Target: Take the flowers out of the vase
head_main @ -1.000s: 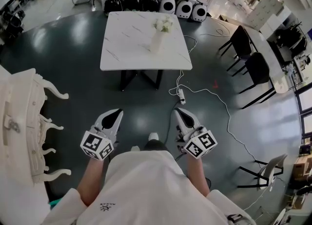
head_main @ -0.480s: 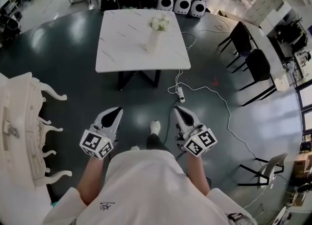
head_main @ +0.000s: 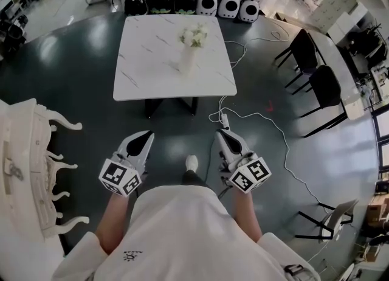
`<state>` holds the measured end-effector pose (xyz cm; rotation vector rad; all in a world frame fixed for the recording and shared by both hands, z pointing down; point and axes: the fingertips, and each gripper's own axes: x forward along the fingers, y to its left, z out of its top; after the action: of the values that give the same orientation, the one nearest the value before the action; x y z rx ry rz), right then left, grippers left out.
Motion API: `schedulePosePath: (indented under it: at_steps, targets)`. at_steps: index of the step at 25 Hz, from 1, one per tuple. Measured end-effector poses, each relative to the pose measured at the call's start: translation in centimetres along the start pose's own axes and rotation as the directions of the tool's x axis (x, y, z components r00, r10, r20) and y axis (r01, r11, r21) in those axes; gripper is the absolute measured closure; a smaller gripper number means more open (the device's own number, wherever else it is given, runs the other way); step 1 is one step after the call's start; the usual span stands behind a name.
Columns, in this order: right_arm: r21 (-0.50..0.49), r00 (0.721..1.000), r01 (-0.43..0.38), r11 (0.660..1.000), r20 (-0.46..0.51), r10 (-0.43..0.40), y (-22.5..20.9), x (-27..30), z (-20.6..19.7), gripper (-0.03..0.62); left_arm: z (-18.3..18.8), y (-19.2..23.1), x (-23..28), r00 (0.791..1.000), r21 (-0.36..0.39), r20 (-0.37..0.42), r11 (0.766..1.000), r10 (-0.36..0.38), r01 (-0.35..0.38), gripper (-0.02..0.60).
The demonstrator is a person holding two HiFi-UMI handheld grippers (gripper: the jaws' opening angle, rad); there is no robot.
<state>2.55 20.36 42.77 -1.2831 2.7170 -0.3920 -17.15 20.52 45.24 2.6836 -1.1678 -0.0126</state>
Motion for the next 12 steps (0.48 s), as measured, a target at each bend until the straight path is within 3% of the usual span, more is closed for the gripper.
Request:
schedulePosePath:
  at_steps: [12]
  targets:
    - [0.011,1.000,-0.013,1.000,0.003,0.013,-9.2,3.4,3.2,0.592,1.5,1.6,8.6,1.000,0.001,-0.014,1.000,0.017,-0.017,0.594]
